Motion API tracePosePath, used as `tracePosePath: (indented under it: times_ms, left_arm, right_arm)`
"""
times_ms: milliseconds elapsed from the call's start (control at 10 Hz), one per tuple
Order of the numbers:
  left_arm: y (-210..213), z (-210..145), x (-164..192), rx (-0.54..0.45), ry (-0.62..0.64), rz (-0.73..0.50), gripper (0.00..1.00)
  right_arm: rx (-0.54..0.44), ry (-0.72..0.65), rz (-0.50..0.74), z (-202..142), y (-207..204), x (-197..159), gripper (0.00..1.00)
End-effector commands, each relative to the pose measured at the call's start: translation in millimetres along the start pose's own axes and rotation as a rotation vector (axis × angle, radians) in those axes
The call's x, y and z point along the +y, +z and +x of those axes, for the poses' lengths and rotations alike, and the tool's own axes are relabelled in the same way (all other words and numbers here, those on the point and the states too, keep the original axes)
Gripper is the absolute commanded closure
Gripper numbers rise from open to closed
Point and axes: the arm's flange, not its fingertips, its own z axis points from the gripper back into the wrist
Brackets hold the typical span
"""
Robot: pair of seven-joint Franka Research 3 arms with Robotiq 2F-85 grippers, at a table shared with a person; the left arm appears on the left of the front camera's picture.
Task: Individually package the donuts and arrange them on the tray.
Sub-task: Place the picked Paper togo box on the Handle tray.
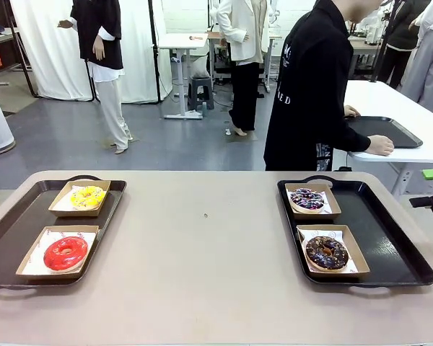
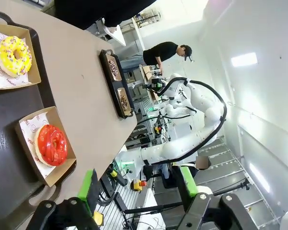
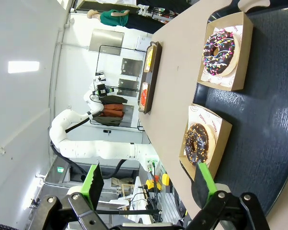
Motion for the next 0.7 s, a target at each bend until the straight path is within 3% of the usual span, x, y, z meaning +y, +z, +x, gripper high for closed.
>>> tracePosePath:
  times_ms: [0,600]
  left_arm:
    - [1.1,-2.3,-0.4,-0.006,-0.002,-0.009,0.14]
    - [1.1,-2.3,-0.4,-0.006,-0.002,-0.009,0.14]
  right_arm:
    - [0.002,0.001,0.004,-0.1,-0.5,1.2,0.00]
    - [0.002,0.001,0.004,-0.1,-0.5,1.2,0.00]
